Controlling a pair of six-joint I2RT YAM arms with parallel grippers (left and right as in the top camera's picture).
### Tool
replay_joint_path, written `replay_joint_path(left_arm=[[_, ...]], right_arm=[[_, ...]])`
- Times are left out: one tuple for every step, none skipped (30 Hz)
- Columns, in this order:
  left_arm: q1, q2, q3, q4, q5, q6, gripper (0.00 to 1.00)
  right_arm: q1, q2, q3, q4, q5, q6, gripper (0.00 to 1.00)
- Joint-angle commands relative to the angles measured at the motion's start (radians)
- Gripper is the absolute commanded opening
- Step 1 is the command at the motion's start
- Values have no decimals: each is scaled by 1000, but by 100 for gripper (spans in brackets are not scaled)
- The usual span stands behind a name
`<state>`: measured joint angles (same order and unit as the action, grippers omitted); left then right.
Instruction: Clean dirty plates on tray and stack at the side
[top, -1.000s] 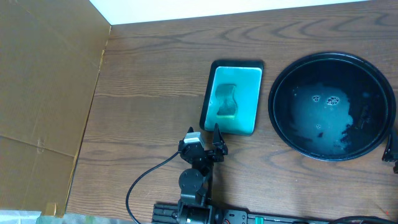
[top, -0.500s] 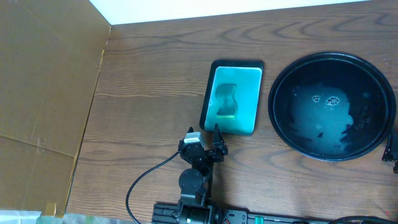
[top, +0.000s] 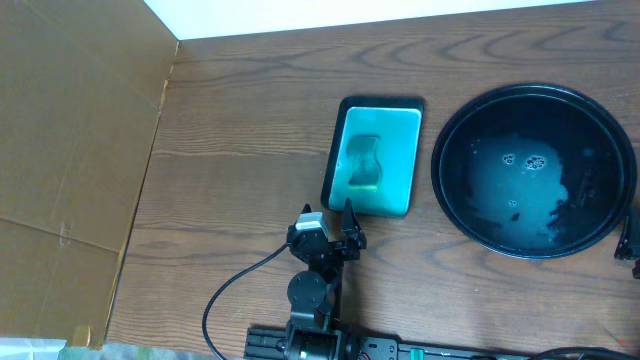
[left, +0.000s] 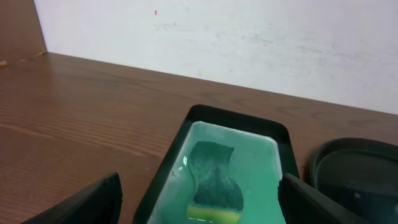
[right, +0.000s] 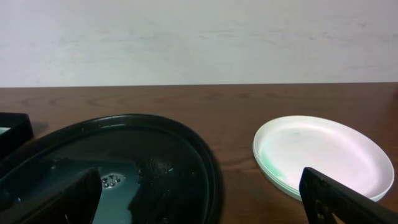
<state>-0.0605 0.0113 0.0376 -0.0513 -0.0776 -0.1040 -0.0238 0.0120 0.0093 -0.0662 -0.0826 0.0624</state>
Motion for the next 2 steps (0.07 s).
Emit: replay_joint_path(left_arm=[[5,-6,-34,-13,-16,13,80],[5,-6,-34,-13,-16,13,80]], right_arm=[[7,-7,-4,-1,-8,-16,99],[7,-7,-4,-1,-8,-16,99]])
